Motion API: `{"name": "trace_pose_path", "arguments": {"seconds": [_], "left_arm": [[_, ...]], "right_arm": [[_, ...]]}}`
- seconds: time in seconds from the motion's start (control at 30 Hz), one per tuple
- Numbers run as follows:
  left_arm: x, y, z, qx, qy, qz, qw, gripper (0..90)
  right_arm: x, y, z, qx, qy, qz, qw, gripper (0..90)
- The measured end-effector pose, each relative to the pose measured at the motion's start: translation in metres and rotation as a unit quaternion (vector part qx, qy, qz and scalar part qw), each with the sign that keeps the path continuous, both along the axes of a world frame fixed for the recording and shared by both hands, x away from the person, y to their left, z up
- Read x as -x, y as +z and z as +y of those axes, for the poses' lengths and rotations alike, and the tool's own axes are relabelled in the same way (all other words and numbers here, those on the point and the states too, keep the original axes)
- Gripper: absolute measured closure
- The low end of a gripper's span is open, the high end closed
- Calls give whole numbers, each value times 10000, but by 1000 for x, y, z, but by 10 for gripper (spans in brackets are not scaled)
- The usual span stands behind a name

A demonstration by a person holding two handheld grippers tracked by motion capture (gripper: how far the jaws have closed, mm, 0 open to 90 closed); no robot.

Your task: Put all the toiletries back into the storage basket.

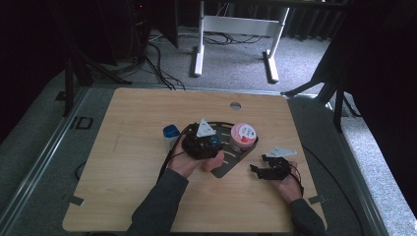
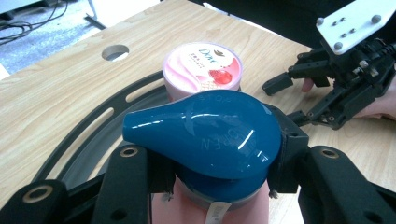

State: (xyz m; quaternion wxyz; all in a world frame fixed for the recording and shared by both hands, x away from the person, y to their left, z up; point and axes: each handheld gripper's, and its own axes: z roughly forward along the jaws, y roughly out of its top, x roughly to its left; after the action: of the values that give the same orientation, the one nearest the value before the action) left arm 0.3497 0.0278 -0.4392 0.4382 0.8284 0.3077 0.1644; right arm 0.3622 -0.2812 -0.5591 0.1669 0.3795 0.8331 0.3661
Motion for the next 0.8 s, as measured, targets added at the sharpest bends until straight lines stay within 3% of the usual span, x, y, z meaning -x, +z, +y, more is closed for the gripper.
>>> {"name": "trace_pose_path", "arguments": {"seconds": [0.8], "left_arm": [[-21,-4,-10,25,269,-22,9996,531]], "right_arm": [[0,0,0,1,2,-7,10000,294]]}}
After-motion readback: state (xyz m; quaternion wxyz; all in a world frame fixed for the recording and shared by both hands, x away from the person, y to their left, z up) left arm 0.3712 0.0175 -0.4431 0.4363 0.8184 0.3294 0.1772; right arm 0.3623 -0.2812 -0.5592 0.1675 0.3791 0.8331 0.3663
